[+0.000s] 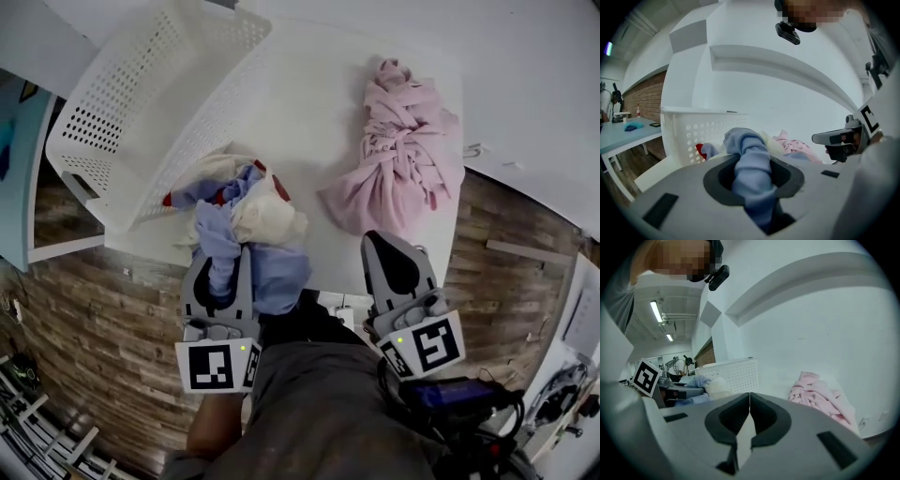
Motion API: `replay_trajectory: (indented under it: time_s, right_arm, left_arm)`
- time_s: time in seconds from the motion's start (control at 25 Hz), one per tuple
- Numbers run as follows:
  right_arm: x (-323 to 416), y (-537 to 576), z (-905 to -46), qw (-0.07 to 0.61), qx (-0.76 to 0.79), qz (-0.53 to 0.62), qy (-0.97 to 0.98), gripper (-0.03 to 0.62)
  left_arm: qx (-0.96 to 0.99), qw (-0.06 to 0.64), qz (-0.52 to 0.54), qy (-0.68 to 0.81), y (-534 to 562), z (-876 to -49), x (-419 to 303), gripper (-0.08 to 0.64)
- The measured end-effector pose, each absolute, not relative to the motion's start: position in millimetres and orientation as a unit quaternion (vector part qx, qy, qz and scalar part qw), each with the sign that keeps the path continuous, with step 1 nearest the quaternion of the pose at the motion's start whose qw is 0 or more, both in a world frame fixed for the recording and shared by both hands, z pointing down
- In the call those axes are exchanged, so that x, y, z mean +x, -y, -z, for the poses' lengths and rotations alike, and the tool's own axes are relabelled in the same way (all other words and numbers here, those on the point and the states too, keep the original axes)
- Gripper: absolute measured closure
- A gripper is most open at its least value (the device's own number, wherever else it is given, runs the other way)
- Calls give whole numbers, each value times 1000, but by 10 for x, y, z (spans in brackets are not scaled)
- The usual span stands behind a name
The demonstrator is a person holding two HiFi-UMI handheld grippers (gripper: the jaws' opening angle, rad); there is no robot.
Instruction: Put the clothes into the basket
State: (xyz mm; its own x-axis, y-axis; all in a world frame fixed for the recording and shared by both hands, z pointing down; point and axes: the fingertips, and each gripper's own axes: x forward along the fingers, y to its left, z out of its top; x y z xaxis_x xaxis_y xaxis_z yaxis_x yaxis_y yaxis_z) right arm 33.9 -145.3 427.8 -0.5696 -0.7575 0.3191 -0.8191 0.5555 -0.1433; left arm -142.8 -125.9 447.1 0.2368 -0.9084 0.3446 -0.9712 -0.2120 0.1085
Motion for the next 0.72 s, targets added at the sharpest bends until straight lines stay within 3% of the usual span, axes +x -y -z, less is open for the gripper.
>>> replay_trajectory:
  time_s: [0.72]
  right_arm:
    - [508,1297,-3296,-20,450,-79,890,583]
  left_arm:
    - [773,65,-98,624,976,-3358,-1267,442]
